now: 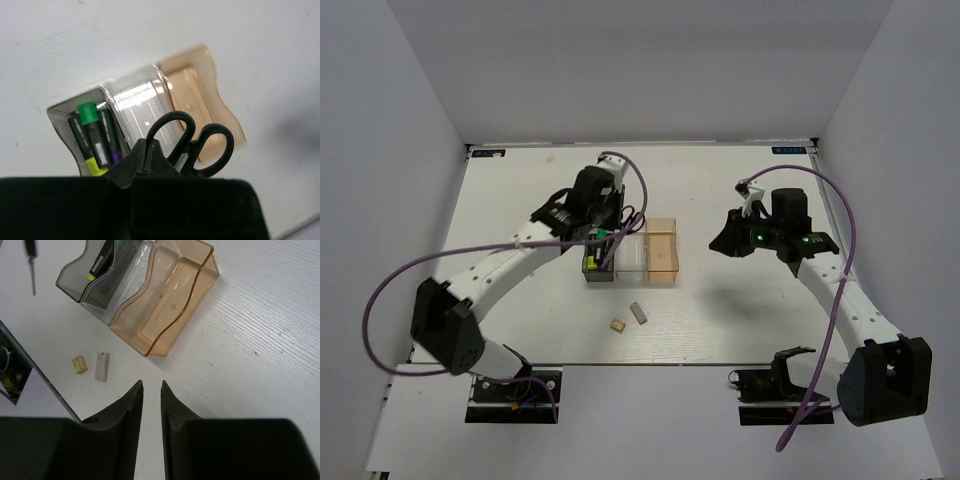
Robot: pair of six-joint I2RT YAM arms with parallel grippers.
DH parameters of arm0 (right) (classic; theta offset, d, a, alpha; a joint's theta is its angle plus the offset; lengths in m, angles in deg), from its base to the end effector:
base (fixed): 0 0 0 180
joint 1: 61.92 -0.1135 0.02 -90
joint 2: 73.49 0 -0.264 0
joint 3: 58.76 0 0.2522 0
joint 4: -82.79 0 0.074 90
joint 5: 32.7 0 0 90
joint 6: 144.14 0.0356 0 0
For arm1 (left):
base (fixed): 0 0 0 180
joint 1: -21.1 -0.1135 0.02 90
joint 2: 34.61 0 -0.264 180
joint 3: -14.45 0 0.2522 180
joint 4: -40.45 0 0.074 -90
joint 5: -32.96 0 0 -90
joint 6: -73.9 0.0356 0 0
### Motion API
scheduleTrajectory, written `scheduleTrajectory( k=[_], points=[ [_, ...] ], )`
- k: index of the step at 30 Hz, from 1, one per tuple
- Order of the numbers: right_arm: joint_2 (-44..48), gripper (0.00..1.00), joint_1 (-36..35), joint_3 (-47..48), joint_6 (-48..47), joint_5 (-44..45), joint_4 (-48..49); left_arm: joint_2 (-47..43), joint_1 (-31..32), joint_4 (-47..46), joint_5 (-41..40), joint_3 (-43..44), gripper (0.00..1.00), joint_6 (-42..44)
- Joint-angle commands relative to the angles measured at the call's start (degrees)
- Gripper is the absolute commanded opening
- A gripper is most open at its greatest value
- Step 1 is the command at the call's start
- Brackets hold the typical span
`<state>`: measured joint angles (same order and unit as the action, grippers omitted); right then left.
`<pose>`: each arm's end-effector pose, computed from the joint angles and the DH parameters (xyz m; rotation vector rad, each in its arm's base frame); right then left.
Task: Sort the stationery into containers
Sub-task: Place the scissors in the storage box.
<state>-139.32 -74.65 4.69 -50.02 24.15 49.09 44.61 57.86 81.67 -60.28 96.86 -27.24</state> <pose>0.2374 0.0736 0.2828 -0.4902 2.1379 0.8001 0.2485 -0.1831 0.3194 0.4711 2.2126 -0.3891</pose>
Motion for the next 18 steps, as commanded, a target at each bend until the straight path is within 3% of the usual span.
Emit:
scheduleTrajectory(
  k=[1,9,12,16,18],
  points=[
    [1.48,0.24,0.86,-0.3,0.19,0.1,0.78,7.85,1.12,-3.72,-17.03,6.31,0.0,-14.16],
    [2.8,0.27,2.8,-0.73,0.36,-0.16,0.87,18.59,3.15,-6.81,-25.4,12.83,0.0,-20.85],
    [2.72,0.34,3.59,-0.73,0.36,-0.6,0.96,18.78,3.15,-8.3,-25.58,10.55,0.0,-23.48],
    [2.28,0.53,4.2,-0.65,0.27,-1.48,0.7,17.9,3.5,-9.88,-26.55,5.81,0.0,-25.16],
    [2.1,0.57,4.47,-0.56,0.45,-2.01,0.78,17.55,3.59,-10.32,-27.08,3.26,0.09,-25.86]
  ],
)
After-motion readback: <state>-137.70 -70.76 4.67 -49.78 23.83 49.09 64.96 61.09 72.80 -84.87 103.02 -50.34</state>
